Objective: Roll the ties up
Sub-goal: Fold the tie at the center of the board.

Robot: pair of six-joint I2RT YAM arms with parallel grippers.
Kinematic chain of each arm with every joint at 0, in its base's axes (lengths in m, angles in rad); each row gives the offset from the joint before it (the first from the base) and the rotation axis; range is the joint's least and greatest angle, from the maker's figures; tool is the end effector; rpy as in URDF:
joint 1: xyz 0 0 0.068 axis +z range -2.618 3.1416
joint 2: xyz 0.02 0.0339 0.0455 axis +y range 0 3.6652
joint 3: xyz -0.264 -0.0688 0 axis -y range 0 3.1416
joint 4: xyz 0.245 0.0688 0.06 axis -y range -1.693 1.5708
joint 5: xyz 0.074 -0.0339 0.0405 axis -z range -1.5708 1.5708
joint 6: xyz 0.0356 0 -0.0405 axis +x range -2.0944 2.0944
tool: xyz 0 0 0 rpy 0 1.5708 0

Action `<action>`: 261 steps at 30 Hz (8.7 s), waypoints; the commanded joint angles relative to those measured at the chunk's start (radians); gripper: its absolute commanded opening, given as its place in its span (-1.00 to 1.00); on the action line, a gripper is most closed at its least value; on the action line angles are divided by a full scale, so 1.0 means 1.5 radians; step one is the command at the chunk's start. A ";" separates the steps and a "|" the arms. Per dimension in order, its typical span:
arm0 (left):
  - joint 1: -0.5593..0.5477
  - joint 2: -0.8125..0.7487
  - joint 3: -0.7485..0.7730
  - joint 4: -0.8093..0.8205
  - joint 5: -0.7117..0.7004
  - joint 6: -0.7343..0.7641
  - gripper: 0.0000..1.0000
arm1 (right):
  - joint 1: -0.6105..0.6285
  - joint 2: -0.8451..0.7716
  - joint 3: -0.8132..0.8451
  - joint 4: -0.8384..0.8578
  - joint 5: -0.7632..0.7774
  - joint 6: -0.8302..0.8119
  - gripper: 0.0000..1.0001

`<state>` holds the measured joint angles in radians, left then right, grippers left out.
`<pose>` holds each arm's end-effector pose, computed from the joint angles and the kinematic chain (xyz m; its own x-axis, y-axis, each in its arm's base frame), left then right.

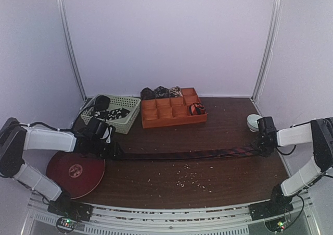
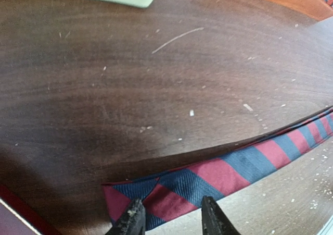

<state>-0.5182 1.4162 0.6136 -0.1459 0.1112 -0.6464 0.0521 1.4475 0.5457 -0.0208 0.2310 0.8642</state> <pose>0.2209 -0.1305 0.1510 -0.8938 -0.1794 -0.4110 0.0127 0.9060 -0.4231 0.2522 0.0050 0.1339 -0.4504 0.7179 -0.5308 0.6622 0.6674 0.3407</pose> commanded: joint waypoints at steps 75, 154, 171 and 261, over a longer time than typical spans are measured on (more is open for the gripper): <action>-0.054 0.095 0.122 -0.073 -0.153 0.030 -1.00 | 0.594 0.407 0.535 0.113 -0.164 0.040 -1.00; 0.067 0.104 0.082 -0.015 0.029 0.053 -0.86 | 0.666 0.657 0.794 -0.035 -0.217 0.039 -1.00; 0.067 0.118 0.073 -0.008 0.043 0.052 -0.62 | 0.669 0.657 0.788 -0.027 -0.216 0.038 -1.00; 0.057 0.124 -0.002 0.292 0.334 -0.068 -1.00 | 0.662 0.550 0.670 0.126 -0.214 0.043 -1.00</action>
<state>-0.4274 1.6028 0.5835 0.3096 0.6300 -0.7826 1.0496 2.3447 1.5749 0.2417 -0.1127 0.9596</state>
